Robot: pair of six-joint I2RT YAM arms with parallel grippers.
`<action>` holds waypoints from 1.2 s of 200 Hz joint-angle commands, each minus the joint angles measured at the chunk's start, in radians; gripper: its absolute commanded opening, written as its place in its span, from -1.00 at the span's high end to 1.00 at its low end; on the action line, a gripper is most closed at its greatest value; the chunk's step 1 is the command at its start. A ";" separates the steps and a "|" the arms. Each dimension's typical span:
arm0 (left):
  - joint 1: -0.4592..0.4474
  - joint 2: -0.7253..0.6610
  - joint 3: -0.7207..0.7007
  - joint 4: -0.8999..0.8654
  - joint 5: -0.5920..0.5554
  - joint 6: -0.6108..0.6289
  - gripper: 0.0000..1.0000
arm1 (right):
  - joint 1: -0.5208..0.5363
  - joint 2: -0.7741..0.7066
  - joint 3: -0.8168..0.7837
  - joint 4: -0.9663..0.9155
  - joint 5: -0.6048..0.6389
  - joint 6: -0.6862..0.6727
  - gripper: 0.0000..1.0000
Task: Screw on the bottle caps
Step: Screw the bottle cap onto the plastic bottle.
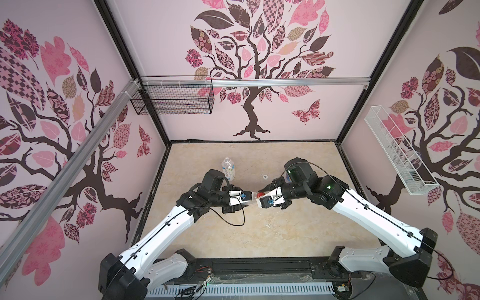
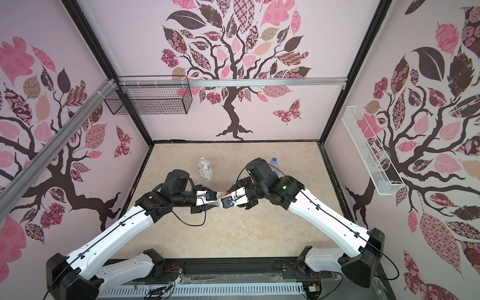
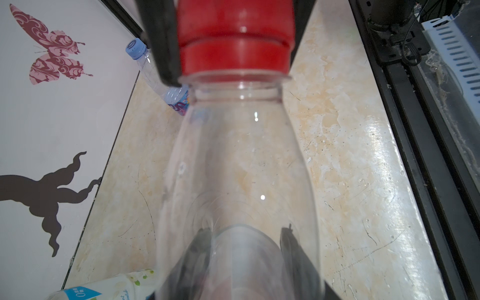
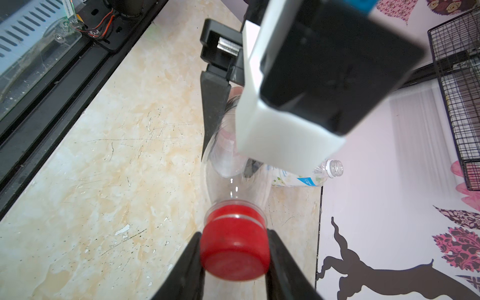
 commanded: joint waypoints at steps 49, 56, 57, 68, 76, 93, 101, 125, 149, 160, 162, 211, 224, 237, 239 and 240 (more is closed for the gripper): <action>0.000 0.013 0.032 0.035 -0.037 -0.013 0.10 | 0.023 0.084 0.132 -0.090 -0.035 0.301 0.84; 0.001 0.011 0.034 0.042 -0.055 -0.014 0.10 | 0.021 0.101 0.144 -0.103 -0.029 0.361 0.95; 0.001 0.011 0.034 0.042 -0.057 -0.014 0.11 | 0.021 0.103 0.146 -0.104 -0.027 0.370 0.97; -0.001 0.009 0.038 0.047 -0.082 -0.010 0.10 | 0.022 0.121 0.148 -0.097 -0.004 0.483 1.00; -0.006 0.007 0.041 0.056 -0.104 -0.007 0.11 | 0.022 0.130 0.141 -0.079 0.014 0.571 1.00; -0.027 -0.009 0.030 0.098 -0.156 -0.001 0.11 | 0.021 0.148 0.133 -0.029 0.046 0.799 1.00; -0.036 -0.019 0.019 0.123 -0.178 0.002 0.11 | 0.021 0.161 0.140 -0.024 0.049 0.891 1.00; -0.061 -0.041 -0.006 0.173 -0.229 0.021 0.11 | 0.018 0.210 0.180 -0.030 0.024 1.173 1.00; -0.073 -0.046 -0.020 0.176 -0.249 0.051 0.12 | 0.006 0.224 0.195 -0.006 -0.049 1.324 1.00; -0.074 -0.044 -0.023 0.168 -0.268 0.050 0.13 | 0.005 0.201 0.179 0.018 -0.066 1.307 1.00; -0.072 -0.044 -0.023 0.166 -0.276 0.049 0.13 | 0.006 0.195 0.173 0.022 -0.064 1.294 1.00; 0.003 -0.034 0.001 0.034 -0.218 0.042 0.13 | 0.003 -0.040 -0.044 0.024 0.040 0.730 0.31; 0.006 -0.031 0.009 0.005 -0.201 0.058 0.13 | 0.004 -0.091 -0.079 0.033 0.106 0.624 0.08; 0.005 -0.023 0.026 -0.028 -0.167 0.065 0.13 | 0.004 -0.116 -0.087 0.036 0.130 0.526 -0.07; 0.006 -0.021 0.029 -0.031 -0.160 0.065 0.13 | 0.005 -0.119 -0.086 0.036 0.130 0.510 -0.08; 0.006 -0.021 0.030 -0.033 -0.157 0.064 0.13 | 0.005 -0.120 -0.084 0.036 0.130 0.502 -0.09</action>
